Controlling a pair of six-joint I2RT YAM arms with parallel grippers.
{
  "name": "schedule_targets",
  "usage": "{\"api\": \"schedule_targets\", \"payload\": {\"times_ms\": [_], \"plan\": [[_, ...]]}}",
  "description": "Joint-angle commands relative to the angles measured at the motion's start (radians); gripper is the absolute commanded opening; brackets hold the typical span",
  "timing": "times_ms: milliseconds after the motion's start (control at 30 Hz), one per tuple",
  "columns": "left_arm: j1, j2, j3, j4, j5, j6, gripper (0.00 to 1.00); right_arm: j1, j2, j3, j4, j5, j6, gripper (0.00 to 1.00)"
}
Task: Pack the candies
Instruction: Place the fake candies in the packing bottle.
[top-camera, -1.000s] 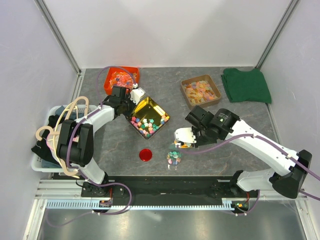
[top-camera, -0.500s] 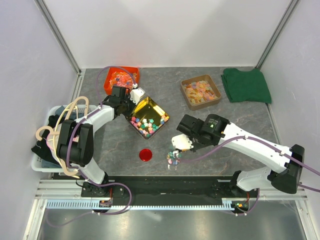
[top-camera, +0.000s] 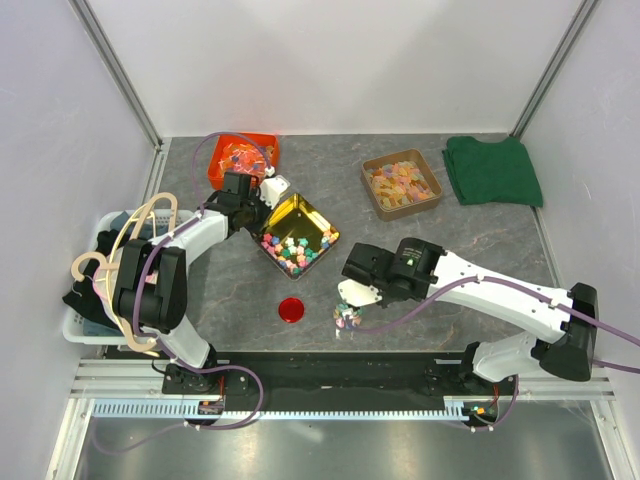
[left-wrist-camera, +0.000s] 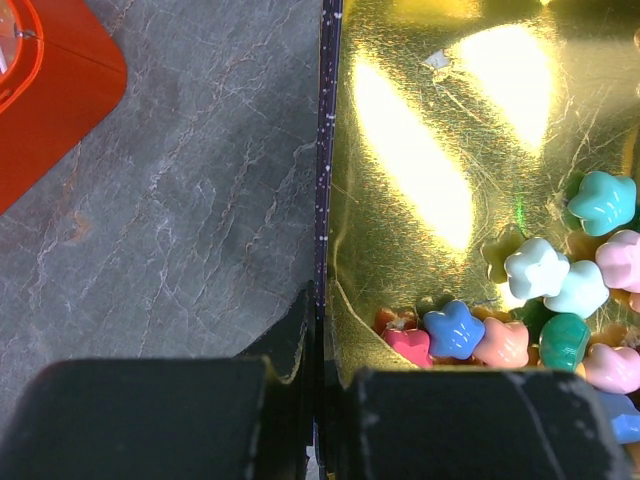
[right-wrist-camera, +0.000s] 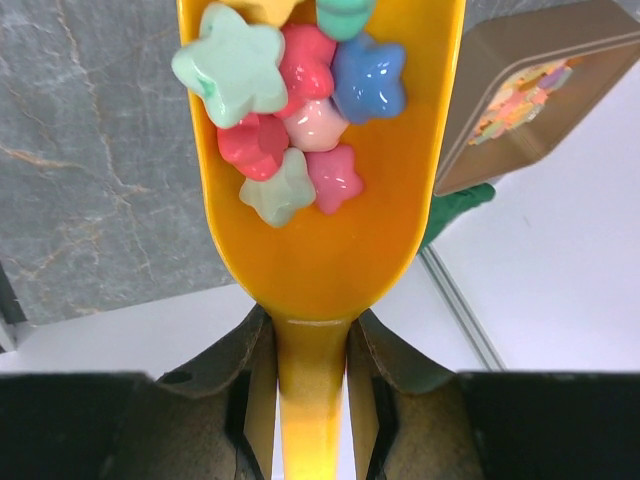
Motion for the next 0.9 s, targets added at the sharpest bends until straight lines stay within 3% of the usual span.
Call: {"api": "schedule_targets", "payload": {"times_ms": [0, 867], "plan": [[0.006, 0.003, 0.033, 0.035, 0.058, -0.047, 0.02, 0.025, 0.003, 0.008, -0.031, 0.105, 0.018, 0.00], [0.012, 0.007, 0.032, 0.038, 0.072, -0.050, 0.02, 0.074, 0.032, 0.009, -0.019, 0.214, -0.008, 0.00]]}}
